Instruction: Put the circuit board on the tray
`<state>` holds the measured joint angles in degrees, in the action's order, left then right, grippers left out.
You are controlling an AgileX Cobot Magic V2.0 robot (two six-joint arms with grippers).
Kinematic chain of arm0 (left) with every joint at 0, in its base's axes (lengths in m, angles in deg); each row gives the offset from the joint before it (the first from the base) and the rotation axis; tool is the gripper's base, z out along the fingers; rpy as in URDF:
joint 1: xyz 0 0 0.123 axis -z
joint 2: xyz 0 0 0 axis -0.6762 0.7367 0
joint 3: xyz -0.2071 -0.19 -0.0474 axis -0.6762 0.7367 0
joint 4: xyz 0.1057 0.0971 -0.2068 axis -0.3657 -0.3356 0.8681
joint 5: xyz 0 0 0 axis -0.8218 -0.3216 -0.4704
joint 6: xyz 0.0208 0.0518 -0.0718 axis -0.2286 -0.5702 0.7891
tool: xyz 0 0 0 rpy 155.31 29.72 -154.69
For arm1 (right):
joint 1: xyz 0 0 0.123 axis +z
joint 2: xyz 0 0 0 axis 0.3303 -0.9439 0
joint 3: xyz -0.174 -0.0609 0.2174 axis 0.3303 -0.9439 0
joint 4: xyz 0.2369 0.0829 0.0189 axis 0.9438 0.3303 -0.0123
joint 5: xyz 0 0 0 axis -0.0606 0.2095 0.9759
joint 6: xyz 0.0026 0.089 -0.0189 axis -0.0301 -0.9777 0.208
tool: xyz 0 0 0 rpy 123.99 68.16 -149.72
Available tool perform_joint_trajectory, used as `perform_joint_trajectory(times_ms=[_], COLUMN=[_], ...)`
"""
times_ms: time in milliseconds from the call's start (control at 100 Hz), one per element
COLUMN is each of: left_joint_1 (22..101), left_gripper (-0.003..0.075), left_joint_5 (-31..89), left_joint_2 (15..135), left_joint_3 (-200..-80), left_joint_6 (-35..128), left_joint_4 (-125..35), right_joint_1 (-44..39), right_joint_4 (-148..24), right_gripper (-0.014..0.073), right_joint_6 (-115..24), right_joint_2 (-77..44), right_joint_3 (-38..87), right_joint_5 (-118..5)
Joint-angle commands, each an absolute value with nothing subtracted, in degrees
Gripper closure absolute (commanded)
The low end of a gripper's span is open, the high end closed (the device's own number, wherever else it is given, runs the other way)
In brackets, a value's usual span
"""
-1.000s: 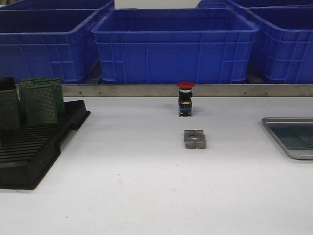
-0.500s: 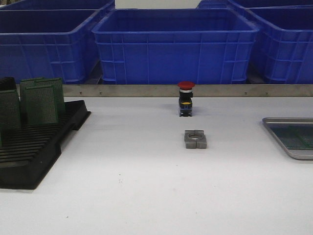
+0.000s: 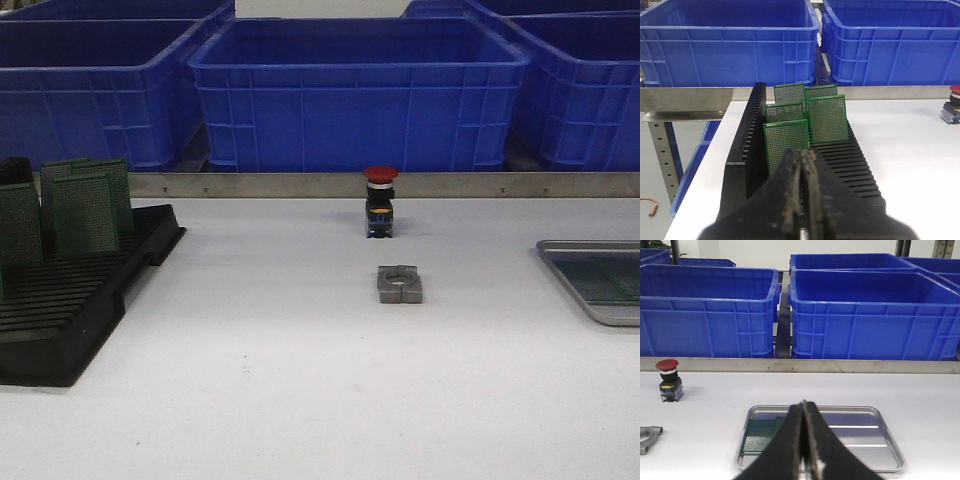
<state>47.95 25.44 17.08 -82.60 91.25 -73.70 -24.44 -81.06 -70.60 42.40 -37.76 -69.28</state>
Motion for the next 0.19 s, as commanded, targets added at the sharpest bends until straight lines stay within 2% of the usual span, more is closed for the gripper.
perform_joint_trajectory(times_ms=[0,180], left_joint_1=[48.4,48.4], left_gripper=[0.0741,0.0741], left_joint_5=[21.0,21.0], left_joint_2=[15.3,15.3], left_joint_3=[-79.8,-79.8], left_joint_6=[91.2,91.2], left_joint_4=[-73.1,-73.1], right_joint_1=[-24.5,-24.5], right_joint_4=[-81.5,-81.5], right_gripper=[0.0654,0.0654], right_joint_6=[-70.7,-70.7], right_joint_2=[44.0,44.0], right_joint_3=[-37.1,-37.1], right_joint_5=[-73.1,-73.1])
